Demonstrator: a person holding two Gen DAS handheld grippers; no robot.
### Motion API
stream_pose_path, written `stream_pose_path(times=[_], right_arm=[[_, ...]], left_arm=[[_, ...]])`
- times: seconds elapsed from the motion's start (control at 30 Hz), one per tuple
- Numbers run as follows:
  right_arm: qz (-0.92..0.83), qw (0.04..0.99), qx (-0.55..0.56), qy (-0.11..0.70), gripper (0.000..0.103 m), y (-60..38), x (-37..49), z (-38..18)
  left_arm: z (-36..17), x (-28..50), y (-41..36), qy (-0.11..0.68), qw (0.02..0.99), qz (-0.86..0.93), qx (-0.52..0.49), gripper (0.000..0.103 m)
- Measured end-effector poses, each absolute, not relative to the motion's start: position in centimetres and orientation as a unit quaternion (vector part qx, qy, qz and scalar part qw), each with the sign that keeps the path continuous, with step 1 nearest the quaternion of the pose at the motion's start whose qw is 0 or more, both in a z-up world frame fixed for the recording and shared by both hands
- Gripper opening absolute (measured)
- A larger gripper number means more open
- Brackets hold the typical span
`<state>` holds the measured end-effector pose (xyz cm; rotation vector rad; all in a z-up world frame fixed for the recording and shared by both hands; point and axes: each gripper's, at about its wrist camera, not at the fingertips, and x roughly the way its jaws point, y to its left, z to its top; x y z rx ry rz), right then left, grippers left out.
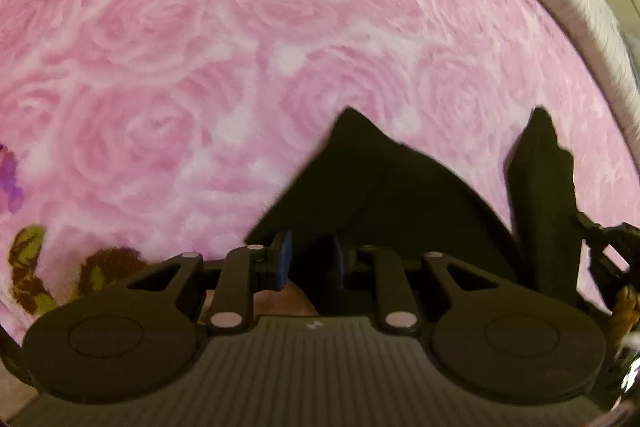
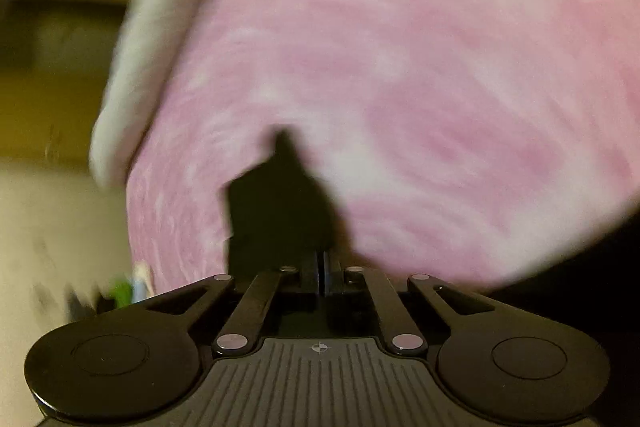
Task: Fold clothes
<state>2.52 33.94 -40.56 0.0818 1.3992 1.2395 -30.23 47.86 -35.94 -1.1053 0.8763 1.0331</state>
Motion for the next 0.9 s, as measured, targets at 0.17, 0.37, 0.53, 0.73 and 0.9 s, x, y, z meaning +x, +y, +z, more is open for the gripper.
stream_pose_path(times=[0.17, 0.37, 0.53, 0.73, 0.9], right_arm=[[0.735, 0.549, -0.176, 0.358, 0.001, 33.1, -10.5, -32.2], [0.772, 0.430, -0.343, 0.319, 0.030, 28.7, -22.6, -33.4], [0.700, 0.466, -0.316, 0.439, 0.033, 25.9, -19.2, -34.8], [0.432, 0.550, -0.035, 0.714, 0.033, 18.6, -6.4, -38.3], [0.237, 0.535, 0.217, 0.781, 0.033, 10.4, -1.8, -41.4]], left_arm=[[-34.8, -33.2, 49.0, 0.367, 0.632, 0.484, -0.482, 0.018], [-34.5, -35.2, 49.0, 0.346, 0.629, 0.475, -0.509, 0.018], [-35.3, -34.9, 47.8, 0.318, 0.634, 0.435, -0.555, 0.019], [-36.6, -33.8, 47.0, 0.255, 0.628, 0.395, -0.620, 0.025], [-38.4, -33.0, 47.9, 0.209, 0.610, 0.410, -0.645, 0.027]])
